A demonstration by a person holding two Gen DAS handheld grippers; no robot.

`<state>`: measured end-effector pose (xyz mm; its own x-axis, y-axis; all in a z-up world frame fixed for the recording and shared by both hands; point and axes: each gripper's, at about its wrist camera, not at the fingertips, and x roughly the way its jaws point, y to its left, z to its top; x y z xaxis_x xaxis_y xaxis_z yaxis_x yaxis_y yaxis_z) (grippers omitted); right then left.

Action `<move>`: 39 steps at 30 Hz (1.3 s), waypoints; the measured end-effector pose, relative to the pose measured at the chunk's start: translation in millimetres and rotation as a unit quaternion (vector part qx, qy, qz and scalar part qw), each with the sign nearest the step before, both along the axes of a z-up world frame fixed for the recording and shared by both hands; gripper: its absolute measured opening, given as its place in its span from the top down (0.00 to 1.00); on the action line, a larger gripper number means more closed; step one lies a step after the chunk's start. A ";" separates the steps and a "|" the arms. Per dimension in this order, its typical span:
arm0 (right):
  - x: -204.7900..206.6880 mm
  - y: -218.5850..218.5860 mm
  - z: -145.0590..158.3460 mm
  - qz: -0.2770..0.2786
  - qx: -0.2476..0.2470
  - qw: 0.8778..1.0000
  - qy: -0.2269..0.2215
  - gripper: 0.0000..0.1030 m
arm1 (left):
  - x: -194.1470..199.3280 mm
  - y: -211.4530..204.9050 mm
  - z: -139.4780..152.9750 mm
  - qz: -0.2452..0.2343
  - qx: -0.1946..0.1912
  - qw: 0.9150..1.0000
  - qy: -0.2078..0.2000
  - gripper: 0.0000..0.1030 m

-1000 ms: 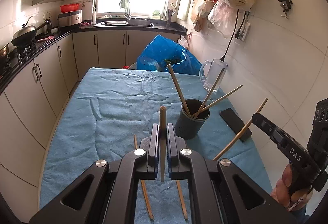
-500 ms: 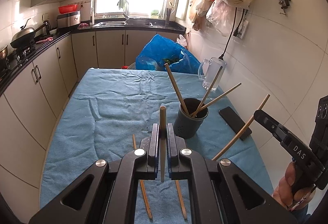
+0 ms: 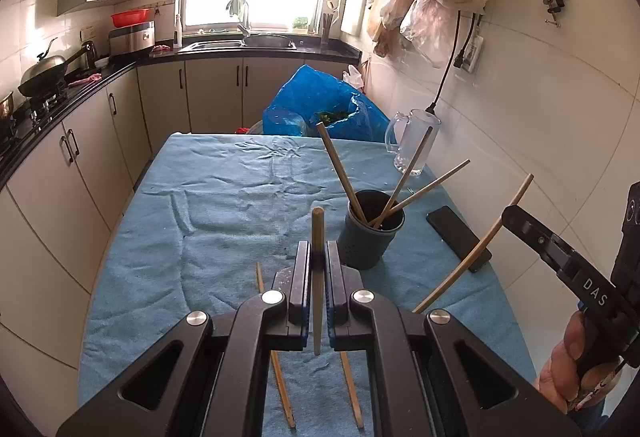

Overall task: Organize utensils
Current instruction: 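Carry the right tool's chopstick toward the black cup while the left tool carries its own, then lower both held chopsticks into the black cup and open both tools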

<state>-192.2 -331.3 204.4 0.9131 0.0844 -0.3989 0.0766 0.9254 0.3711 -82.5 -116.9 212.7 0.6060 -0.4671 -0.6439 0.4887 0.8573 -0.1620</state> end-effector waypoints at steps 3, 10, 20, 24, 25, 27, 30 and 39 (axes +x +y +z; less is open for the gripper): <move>-0.4 -0.8 1.2 0.001 0.000 1.000 -0.001 0.94 | 0.6 -1.2 -0.7 0.000 0.000 1.000 0.000 0.94; -0.2 -1.3 6.7 0.001 -0.001 1.000 -0.004 0.94 | 3.4 -5.7 -0.7 -0.006 0.004 1.000 0.000 0.94; 2.2 -3.0 11.9 0.002 -0.002 1.000 -0.008 0.94 | 6.2 -8.2 1.7 -0.009 0.007 1.000 -0.001 0.94; 3.7 -3.9 18.7 0.001 -0.006 1.000 -0.014 0.94 | 10.0 -12.4 7.5 -0.012 0.006 1.000 -0.001 0.94; 3.9 -5.3 21.4 0.000 -0.008 1.000 -0.017 0.94 | 11.0 -12.4 10.0 -0.013 0.005 1.000 -0.002 0.94; 4.1 -7.0 26.7 -0.003 -0.011 1.000 -0.022 0.94 | 13.1 -14.7 16.0 -0.013 0.003 1.000 -0.008 0.95; 6.2 -10.5 34.5 -0.010 -0.016 0.999 -0.029 0.94 | 17.8 -19.1 26.0 -0.016 -0.001 1.000 -0.011 0.94; 23.1 -25.8 65.9 -0.036 -0.028 0.997 -0.056 0.94 | 32.8 -37.8 68.5 -0.023 -0.024 0.999 -0.039 0.95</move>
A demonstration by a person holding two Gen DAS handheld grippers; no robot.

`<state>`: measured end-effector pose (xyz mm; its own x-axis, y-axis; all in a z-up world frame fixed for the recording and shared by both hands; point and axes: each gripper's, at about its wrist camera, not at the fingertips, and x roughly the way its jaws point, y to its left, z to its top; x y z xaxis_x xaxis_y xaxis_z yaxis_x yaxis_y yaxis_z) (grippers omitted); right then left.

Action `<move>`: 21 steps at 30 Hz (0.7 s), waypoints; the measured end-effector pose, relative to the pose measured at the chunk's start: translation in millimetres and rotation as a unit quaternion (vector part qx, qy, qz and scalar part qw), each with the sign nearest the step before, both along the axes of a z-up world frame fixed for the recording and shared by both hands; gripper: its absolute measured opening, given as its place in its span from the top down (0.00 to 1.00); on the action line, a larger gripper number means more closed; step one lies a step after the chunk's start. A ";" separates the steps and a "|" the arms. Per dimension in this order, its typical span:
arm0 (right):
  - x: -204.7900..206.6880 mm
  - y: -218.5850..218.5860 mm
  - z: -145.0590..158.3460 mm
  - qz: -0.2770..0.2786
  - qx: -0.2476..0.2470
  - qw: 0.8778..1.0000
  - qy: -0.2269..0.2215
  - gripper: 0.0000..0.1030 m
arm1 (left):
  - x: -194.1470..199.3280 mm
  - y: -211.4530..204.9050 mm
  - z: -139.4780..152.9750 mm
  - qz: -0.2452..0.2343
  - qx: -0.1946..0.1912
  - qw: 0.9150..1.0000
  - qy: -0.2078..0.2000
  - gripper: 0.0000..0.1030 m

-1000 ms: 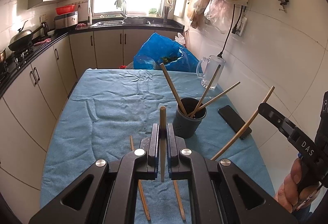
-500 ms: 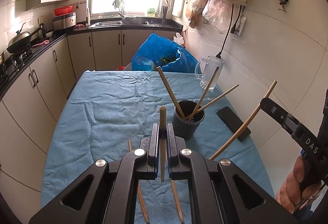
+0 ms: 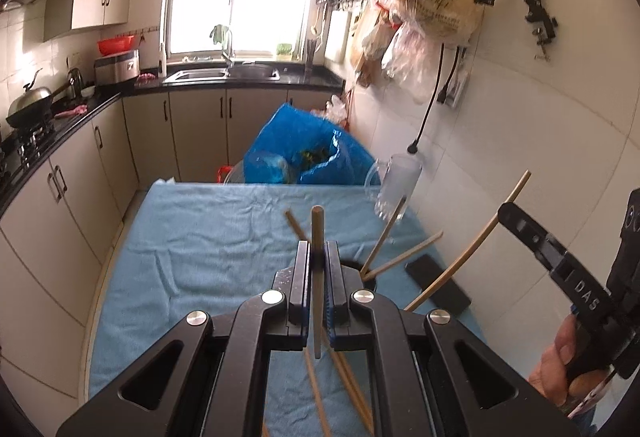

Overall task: Organize utensils
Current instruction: 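Lower both held chopsticks into the black cup and open both tools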

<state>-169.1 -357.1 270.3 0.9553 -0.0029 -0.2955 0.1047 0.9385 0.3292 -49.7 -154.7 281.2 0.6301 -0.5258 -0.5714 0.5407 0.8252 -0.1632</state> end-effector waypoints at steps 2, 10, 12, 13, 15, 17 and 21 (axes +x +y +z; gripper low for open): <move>5.6 -3.5 8.0 -0.005 -0.004 1.000 -0.008 0.94 | 5.0 -6.1 9.1 -0.002 -0.007 1.000 -0.008 0.94; 37.4 -21.2 21.2 -0.036 -0.014 0.999 -0.016 0.94 | 40.5 -32.8 27.9 -0.004 -0.033 0.999 -0.007 0.94; 46.3 -25.9 18.6 -0.038 -0.012 0.999 -0.012 0.94 | 47.7 -39.8 26.2 -0.005 -0.036 0.999 -0.003 0.94; 49.8 -27.5 16.2 -0.040 -0.012 0.999 -0.009 0.94 | 51.1 -42.6 23.8 -0.005 -0.035 0.999 -0.001 0.94; 58.1 -29.8 9.2 -0.040 -0.012 0.999 0.000 0.94 | 56.8 -47.5 15.0 -0.006 -0.031 0.999 0.006 0.94; 66.0 -31.9 -0.5 -0.039 -0.010 0.999 0.012 0.94 | 63.0 -51.5 3.1 -0.006 -0.026 1.000 0.017 0.94; 77.9 -32.2 -22.5 -0.034 -0.009 0.999 0.037 0.94 | 75.7 -55.8 -22.0 -0.003 -0.015 0.999 0.041 0.94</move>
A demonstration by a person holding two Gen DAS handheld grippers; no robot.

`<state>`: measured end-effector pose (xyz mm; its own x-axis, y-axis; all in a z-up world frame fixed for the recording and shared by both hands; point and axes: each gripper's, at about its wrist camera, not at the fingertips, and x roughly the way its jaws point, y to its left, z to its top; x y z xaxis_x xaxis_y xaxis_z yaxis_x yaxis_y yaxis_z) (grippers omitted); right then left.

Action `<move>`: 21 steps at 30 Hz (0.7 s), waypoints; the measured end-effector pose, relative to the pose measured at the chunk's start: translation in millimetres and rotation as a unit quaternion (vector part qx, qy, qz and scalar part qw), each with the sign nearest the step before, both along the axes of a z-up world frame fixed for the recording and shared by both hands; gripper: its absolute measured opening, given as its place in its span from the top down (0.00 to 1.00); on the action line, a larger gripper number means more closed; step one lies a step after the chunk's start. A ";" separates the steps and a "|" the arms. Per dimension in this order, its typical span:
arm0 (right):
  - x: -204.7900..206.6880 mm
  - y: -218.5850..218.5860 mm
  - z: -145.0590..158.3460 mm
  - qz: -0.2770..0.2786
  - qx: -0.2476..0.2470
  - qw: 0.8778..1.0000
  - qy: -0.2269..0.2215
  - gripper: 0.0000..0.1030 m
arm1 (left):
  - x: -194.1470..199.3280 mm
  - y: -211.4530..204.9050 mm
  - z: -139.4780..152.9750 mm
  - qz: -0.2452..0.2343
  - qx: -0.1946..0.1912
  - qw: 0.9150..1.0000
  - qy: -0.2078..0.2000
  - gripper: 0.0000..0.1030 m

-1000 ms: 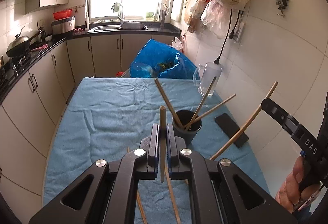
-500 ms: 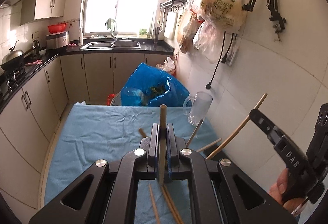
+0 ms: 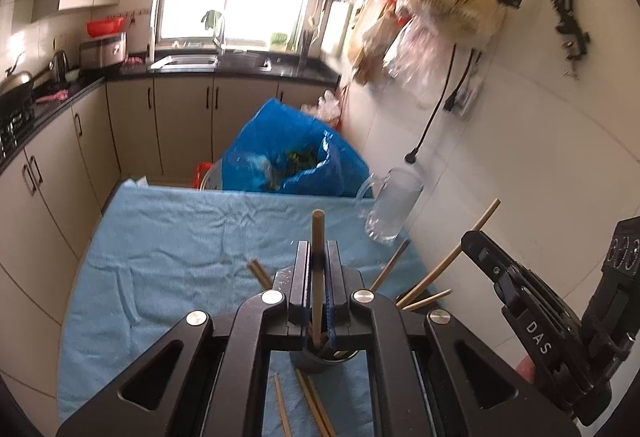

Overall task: Organize utensils
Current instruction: 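Lower both held chopsticks into the black cup and open both tools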

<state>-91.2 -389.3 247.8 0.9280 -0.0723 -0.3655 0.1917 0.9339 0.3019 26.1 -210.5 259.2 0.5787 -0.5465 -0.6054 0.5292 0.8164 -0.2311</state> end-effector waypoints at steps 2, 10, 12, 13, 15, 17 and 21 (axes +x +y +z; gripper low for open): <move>4.5 0.1 -8.8 0.002 0.001 1.000 0.010 0.94 | 3.8 -0.5 -9.5 0.001 0.003 1.000 0.008 0.94; 17.8 0.9 -33.8 -0.001 -0.001 0.999 0.046 0.93 | 12.1 10.1 -29.9 0.010 0.006 1.000 0.026 0.94; 19.1 0.8 -35.6 -0.002 -0.001 0.999 0.053 0.92 | 12.8 12.6 -30.6 0.015 0.007 1.000 0.027 0.94; 18.2 1.0 -35.7 -0.001 0.001 0.999 0.054 0.92 | 12.9 14.0 -31.0 0.015 0.006 0.999 0.030 0.94; 15.6 0.5 -33.4 -0.003 0.003 0.999 0.052 0.92 | 14.4 17.6 -31.0 0.015 0.004 0.999 0.036 0.93; 10.3 1.6 -28.6 -0.004 0.002 0.999 0.046 0.92 | 13.5 22.6 -29.4 0.015 -0.002 0.999 0.039 0.85; -8.3 2.2 -18.6 -0.007 0.005 1.000 0.029 0.91 | 2.6 38.0 -22.3 0.022 -0.011 0.999 0.026 0.77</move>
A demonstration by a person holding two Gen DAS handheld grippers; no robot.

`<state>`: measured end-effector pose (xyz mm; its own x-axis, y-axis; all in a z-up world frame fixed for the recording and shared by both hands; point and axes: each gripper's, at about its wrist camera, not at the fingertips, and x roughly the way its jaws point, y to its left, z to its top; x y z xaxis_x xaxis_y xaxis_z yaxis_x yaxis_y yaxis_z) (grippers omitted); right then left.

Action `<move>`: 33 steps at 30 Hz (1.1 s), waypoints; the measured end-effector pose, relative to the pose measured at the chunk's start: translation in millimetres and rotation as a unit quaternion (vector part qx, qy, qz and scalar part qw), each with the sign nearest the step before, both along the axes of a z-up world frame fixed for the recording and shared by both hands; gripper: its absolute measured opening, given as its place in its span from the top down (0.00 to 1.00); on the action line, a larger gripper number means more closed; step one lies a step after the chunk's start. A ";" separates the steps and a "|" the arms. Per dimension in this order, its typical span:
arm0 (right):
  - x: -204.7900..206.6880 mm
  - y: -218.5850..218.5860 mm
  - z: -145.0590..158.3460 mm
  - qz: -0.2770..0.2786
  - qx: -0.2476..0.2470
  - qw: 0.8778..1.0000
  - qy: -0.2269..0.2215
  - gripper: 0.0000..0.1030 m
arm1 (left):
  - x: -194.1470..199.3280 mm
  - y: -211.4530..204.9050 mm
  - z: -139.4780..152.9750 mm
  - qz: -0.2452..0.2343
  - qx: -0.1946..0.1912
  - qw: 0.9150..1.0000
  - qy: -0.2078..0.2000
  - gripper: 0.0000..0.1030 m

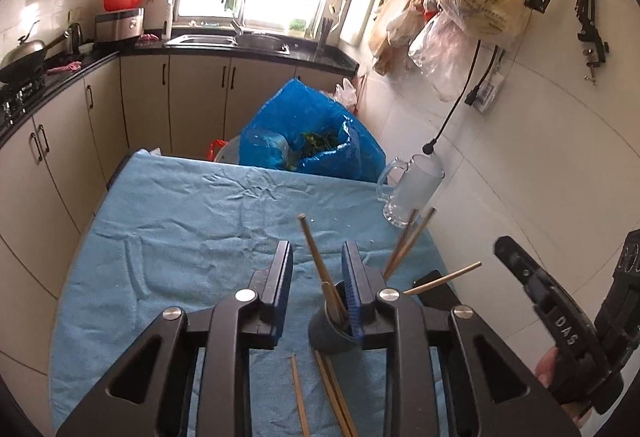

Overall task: Organize utensils
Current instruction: 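Lower both held chopsticks into the black cup and open both tools, then grasp a chopstick from the row with the right tool while the left tool grasps another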

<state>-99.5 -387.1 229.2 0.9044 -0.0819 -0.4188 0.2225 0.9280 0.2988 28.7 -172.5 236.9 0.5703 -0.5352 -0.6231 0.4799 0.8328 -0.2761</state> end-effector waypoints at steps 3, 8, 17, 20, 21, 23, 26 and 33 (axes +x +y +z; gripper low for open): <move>-17.7 2.4 2.8 0.006 0.010 1.000 -0.009 0.91 | -12.2 14.0 2.3 0.000 -0.005 1.000 -0.004 0.77; -38.9 13.9 -16.7 0.035 0.023 0.999 0.011 0.91 | -31.9 45.0 -14.0 0.011 -0.006 1.000 0.000 0.72; -27.9 28.0 -123.1 0.068 0.072 0.983 0.152 0.91 | -43.1 82.8 -130.2 0.039 0.068 0.992 0.098 0.70; -24.3 27.9 -151.1 0.067 0.093 0.976 0.186 0.91 | -41.6 95.5 -170.2 0.052 0.078 0.985 0.144 0.70; -23.4 28.0 -158.7 0.068 0.099 0.974 0.194 0.91 | -40.6 99.3 -180.8 0.056 0.080 0.983 0.155 0.70; -21.0 30.0 -170.2 0.069 0.106 0.970 0.208 0.91 | -41.7 104.0 -195.2 0.061 0.087 0.981 0.164 0.70; -13.3 31.4 -182.3 0.074 0.112 0.965 0.225 0.91 | -46.2 106.6 -207.8 0.070 0.101 0.981 0.149 0.70; 9.5 46.2 -195.3 0.078 0.086 0.961 0.252 0.91 | -58.6 101.9 -214.5 0.071 0.125 0.987 0.079 0.62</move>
<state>-90.0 -340.9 33.9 0.5782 0.1478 -0.8024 0.2406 0.9088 0.3408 -30.0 -70.6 22.4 0.5141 -0.2759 -0.8121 0.3215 0.9398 -0.1158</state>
